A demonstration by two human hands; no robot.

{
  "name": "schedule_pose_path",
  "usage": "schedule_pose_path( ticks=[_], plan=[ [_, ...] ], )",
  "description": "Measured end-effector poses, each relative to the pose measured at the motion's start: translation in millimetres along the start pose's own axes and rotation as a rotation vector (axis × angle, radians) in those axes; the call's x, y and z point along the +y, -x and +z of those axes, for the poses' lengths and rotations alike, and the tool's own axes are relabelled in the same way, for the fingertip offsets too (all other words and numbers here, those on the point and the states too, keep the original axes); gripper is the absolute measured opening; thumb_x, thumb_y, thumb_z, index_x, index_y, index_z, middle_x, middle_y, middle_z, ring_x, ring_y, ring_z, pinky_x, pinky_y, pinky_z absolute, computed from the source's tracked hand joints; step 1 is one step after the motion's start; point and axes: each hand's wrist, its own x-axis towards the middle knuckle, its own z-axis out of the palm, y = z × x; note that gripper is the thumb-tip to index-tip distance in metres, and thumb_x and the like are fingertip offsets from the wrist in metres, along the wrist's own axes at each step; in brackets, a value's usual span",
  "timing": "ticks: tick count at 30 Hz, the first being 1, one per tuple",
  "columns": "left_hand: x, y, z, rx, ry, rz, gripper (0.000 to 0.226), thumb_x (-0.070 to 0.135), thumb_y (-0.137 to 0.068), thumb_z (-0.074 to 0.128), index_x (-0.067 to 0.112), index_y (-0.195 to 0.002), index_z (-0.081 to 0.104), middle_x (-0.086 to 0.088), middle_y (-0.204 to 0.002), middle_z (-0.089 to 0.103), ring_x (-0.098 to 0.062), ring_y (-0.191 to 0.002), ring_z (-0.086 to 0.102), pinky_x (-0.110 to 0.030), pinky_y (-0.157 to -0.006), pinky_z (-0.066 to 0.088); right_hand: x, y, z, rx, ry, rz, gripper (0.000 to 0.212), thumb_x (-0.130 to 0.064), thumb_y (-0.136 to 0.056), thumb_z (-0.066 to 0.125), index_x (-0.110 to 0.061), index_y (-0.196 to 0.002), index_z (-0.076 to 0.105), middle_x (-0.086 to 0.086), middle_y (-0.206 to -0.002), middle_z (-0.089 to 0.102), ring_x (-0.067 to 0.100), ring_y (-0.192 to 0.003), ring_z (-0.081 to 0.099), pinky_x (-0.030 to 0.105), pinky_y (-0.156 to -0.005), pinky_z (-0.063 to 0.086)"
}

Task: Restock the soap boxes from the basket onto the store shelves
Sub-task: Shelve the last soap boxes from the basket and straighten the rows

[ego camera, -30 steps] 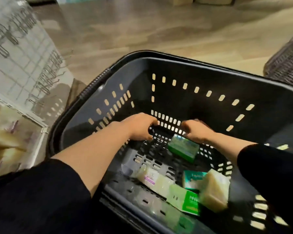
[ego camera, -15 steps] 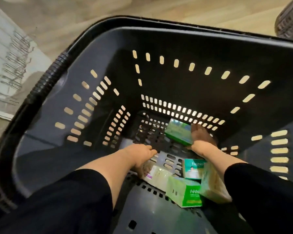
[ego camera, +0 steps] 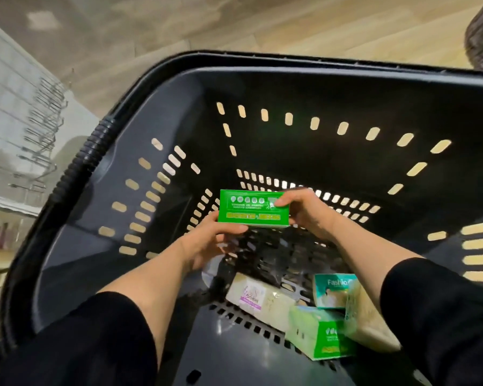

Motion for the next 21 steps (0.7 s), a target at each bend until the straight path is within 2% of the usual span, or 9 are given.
schedule_pose_path(
  ticks=[3, 6, 10, 13, 15, 17, 18, 20, 21],
  plan=[
    [12.2, 5.2, 12.6, -0.080, 0.200, 0.021, 0.046, 0.013, -0.068, 0.076, 0.007, -0.112, 0.064, -0.014, -0.114, 0.068, -0.027, -0.106, 0.064, -0.044, -0.096, 0.051, -6.0, 5.5, -5.2, -0.045, -0.054, 0.035, 0.035, -0.019, -0.059, 0.065, -0.005, -0.091, 0.067, 0.010, -0.099, 0.072, 0.023, -0.097, 0.066, 0.038, -0.095, 0.048],
    [17.1, 1.9, 24.9, -0.030, 0.236, 0.070, 0.039, 0.017, -0.072, 0.075, 0.007, -0.108, 0.064, -0.012, -0.105, 0.072, -0.025, -0.100, 0.068, -0.038, -0.088, 0.057, -9.8, 14.8, -19.4, -0.125, 0.012, 0.105, 0.046, -0.018, -0.065, 0.069, -0.004, -0.109, 0.065, 0.013, -0.113, 0.068, 0.024, -0.107, 0.063, 0.042, -0.105, 0.040],
    [18.8, -8.6, 39.1, -0.004, 0.030, 0.091, 0.048, 0.024, -0.066, 0.076, 0.006, -0.109, 0.064, -0.008, -0.103, 0.074, -0.023, -0.101, 0.069, -0.031, -0.083, 0.056, -14.8, 29.4, -44.4, -0.121, 0.301, 0.303, 0.069, -0.014, -0.070, 0.079, -0.019, -0.133, 0.049, 0.008, -0.127, 0.061, 0.022, -0.115, 0.060, 0.041, -0.100, 0.047],
    [15.8, -14.0, 43.5, -0.002, -0.121, 0.058, 0.057, 0.030, -0.065, 0.079, 0.006, -0.114, 0.063, -0.007, -0.104, 0.074, -0.023, -0.103, 0.068, -0.034, -0.089, 0.053, -14.7, 49.4, -61.0, -0.065, 0.724, 0.511, 0.068, -0.006, -0.070, 0.080, -0.017, -0.131, 0.052, 0.005, -0.128, 0.057, 0.021, -0.119, 0.053, 0.041, -0.105, 0.042],
    [17.0, -13.9, 44.9, -0.038, -0.198, 0.052, 0.063, 0.033, -0.063, 0.082, 0.006, -0.116, 0.061, -0.007, -0.104, 0.074, -0.024, -0.101, 0.069, -0.039, -0.095, 0.052, -13.4, 67.3, -70.0, -0.107, 0.939, 0.746, 0.065, -0.009, -0.067, 0.082, -0.010, -0.127, 0.057, 0.009, -0.130, 0.056, 0.025, -0.122, 0.050, 0.042, -0.107, 0.040],
    [21.2, -10.4, 46.8, -0.070, -0.249, 0.068, 0.066, 0.035, -0.062, 0.083, 0.004, -0.116, 0.060, -0.009, -0.103, 0.074, -0.025, -0.098, 0.071, -0.040, -0.095, 0.052, -6.0, 81.8, -71.9, -0.176, 1.003, 0.927, 0.085, -0.017, -0.054, 0.090, -0.001, -0.129, 0.055, 0.015, -0.134, 0.055, 0.028, -0.125, 0.050, 0.041, -0.108, 0.040],
    [23.7, -7.8, 48.3, -0.077, -0.262, 0.079, 0.064, 0.035, -0.063, 0.082, 0.004, -0.115, 0.061, -0.009, -0.102, 0.074, -0.025, -0.097, 0.071, -0.038, -0.092, 0.053, -3.2, 85.5, -70.4, -0.182, 0.991, 0.961, 0.085, -0.016, -0.057, 0.089, 0.001, -0.131, 0.053, 0.016, -0.136, 0.053, 0.029, -0.127, 0.049, 0.040, -0.107, 0.041],
    [28.0, -1.9, 51.1, -0.099, -0.271, 0.112, 0.054, 0.032, -0.069, 0.078, 0.004, -0.112, 0.063, -0.008, -0.102, 0.074, -0.024, -0.096, 0.071, -0.032, -0.082, 0.054, 1.4, 94.3, -59.7, -0.174, 0.967, 0.998, 0.068, -0.010, -0.076, 0.076, 0.002, -0.136, 0.045, 0.017, -0.141, 0.048, 0.031, -0.129, 0.047, 0.038, -0.103, 0.044],
    [29.4, 1.5, 51.9, -0.110, -0.266, 0.124, 0.047, 0.030, -0.073, 0.076, 0.004, -0.110, 0.064, -0.008, -0.101, 0.074, -0.023, -0.095, 0.071, -0.031, -0.079, 0.053, 6.7, 95.4, -57.5, -0.155, 0.950, 1.007, 0.069, -0.012, -0.077, 0.075, 0.001, -0.137, 0.044, 0.017, -0.140, 0.049, 0.032, -0.127, 0.049, 0.038, -0.102, 0.045]
  ],
)
